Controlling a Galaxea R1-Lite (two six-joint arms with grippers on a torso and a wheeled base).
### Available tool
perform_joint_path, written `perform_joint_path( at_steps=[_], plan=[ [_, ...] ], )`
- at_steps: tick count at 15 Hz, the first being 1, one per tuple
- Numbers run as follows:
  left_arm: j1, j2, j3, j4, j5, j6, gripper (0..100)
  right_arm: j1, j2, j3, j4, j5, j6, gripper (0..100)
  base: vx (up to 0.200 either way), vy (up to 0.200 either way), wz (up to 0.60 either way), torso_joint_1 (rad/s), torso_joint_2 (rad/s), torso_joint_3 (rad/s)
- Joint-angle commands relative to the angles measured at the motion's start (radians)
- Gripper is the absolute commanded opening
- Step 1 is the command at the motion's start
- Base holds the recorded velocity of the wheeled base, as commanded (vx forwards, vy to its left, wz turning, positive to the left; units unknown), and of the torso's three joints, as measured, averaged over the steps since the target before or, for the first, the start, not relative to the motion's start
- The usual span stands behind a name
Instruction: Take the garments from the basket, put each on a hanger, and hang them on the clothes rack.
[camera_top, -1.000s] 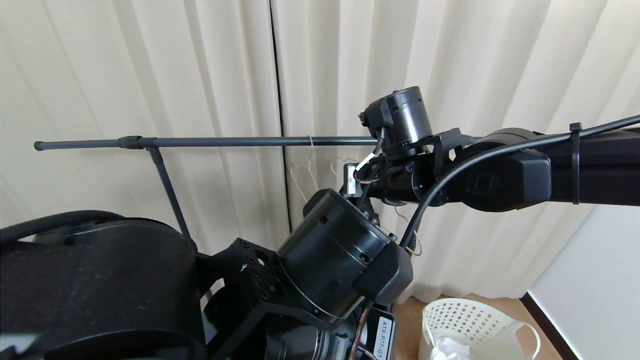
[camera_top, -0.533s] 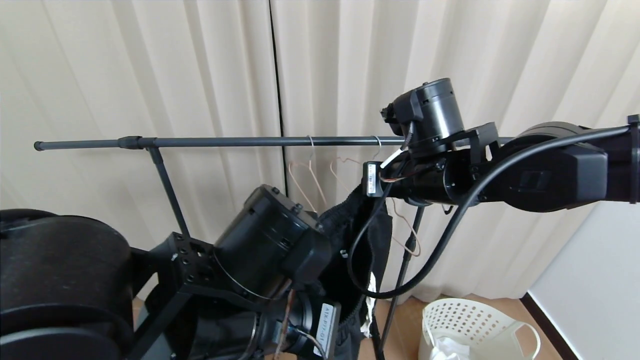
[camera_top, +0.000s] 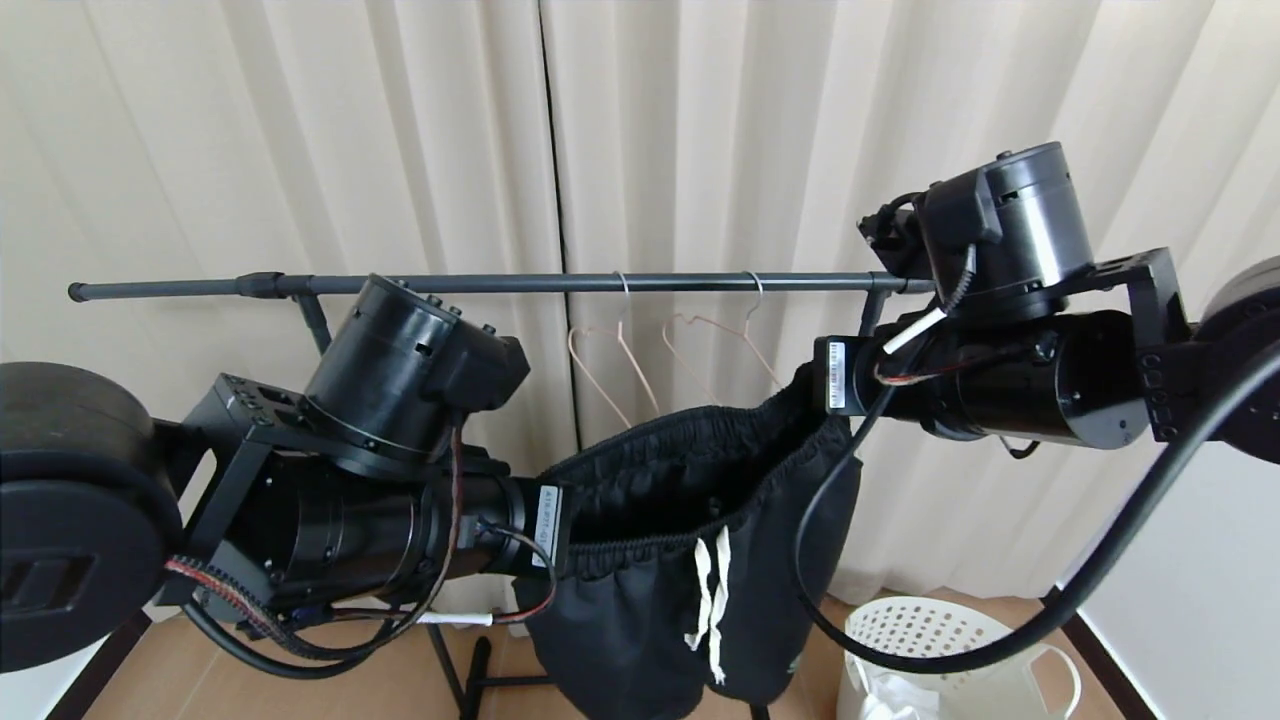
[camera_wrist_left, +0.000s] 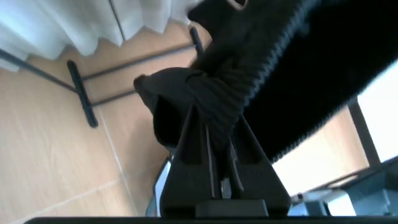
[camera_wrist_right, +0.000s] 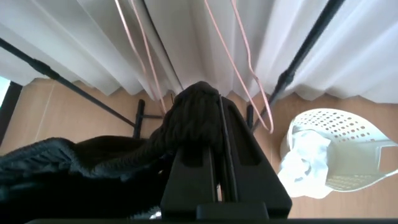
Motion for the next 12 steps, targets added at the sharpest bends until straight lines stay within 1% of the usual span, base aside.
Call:
perform_joint_path(
  at_steps=[1, 2, 3, 4, 6, 8, 12],
  plan=[
    [0.033, 0.027, -0.036, -0.015, 0.003, 0.001, 0, 0.000, -0.074, 0.084, -0.005, -0.002, 0.003, 0, 0.000, 0.000, 0.00, 0.000, 0.00, 0.000],
    [0.046, 0.045, -0.062, -0.021, 0.001, 0.001, 0, 0.000, -0.085, 0.124, -0.012, -0.016, 0.004, 0, 0.000, 0.000, 0.00, 0.000, 0.00, 0.000],
    [0.049, 0.056, -0.075, -0.026, 0.001, 0.001, 0, 0.000, -0.086, 0.135, -0.015, -0.024, 0.004, 0, 0.000, 0.000, 0.00, 0.000, 0.00, 0.000],
    [0.055, 0.088, -0.135, -0.035, 0.001, 0.004, 0, 0.000, -0.081, 0.144, -0.025, -0.033, 0.004, 0, 0.000, 0.000, 0.00, 0.000, 0.00, 0.000],
    [0.059, 0.135, -0.214, -0.035, 0.004, 0.061, 0, 0.004, -0.065, 0.135, -0.025, -0.035, 0.000, 0, 0.000, 0.000, 0.00, 0.000, 0.00, 0.000],
    [0.058, 0.171, -0.256, -0.035, 0.004, 0.081, 0, 0.006, -0.077, 0.155, -0.022, -0.035, 0.000, 0, 0.000, 0.000, 0.00, 0.000, 0.00, 0.000],
    [0.059, 0.208, -0.297, -0.037, 0.018, 0.082, 0, 0.006, -0.078, 0.225, -0.028, -0.032, 0.004, 0, 0.000, 0.000, 0.00, 0.000, 0.00, 0.000]
  ],
)
